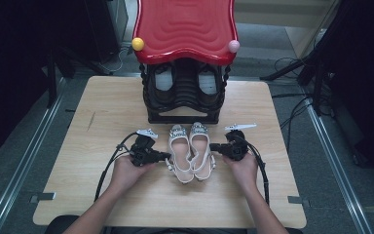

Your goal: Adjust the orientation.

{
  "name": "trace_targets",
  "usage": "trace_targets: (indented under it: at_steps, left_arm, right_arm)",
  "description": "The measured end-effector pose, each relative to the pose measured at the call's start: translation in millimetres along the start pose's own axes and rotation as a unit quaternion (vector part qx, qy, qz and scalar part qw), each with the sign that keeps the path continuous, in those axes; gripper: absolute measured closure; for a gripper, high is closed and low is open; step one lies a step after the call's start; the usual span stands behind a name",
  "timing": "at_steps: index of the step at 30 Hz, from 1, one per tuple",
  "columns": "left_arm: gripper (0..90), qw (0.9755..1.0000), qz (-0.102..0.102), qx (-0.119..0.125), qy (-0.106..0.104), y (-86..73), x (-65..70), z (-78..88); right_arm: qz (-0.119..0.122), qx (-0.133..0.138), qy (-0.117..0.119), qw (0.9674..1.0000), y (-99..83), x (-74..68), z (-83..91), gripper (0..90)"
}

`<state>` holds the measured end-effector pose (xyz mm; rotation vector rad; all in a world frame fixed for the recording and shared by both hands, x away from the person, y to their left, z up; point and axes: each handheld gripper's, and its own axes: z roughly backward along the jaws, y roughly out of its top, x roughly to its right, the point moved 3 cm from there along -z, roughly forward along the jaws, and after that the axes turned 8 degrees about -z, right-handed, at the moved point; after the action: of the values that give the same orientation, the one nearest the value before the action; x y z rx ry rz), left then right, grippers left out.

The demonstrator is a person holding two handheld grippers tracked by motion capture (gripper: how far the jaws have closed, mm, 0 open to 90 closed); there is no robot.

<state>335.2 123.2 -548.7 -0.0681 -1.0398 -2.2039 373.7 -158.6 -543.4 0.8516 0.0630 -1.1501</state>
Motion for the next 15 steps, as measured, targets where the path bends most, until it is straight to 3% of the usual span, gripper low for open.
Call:
trace_targets:
  at_steps: [9, 13, 15]
  left_arm:
    - [90.0, 0.9998, -0.009, -0.005, -0.015, -2.8, 14.3, -5.0]
    - [89.9, 0.9998, -0.010, -0.003, -0.018, -4.2, 14.0, -3.5]
    - [85.6, 0.9999, -0.005, 0.001, -0.016, -4.1, 13.2, 1.0]
  right_arm:
    - [0.002, 0.001, -0.009, 1.0000, 6.6, 3.3, -2.5, 90.0]
    - [0.000, 0.002, -0.007, 1.0000, 7.4, 4.9, -2.5, 90.0]
    - [0.002, 0.000, -0.010, 1.0000, 7.7, 5.8, -1.5, 89.3]
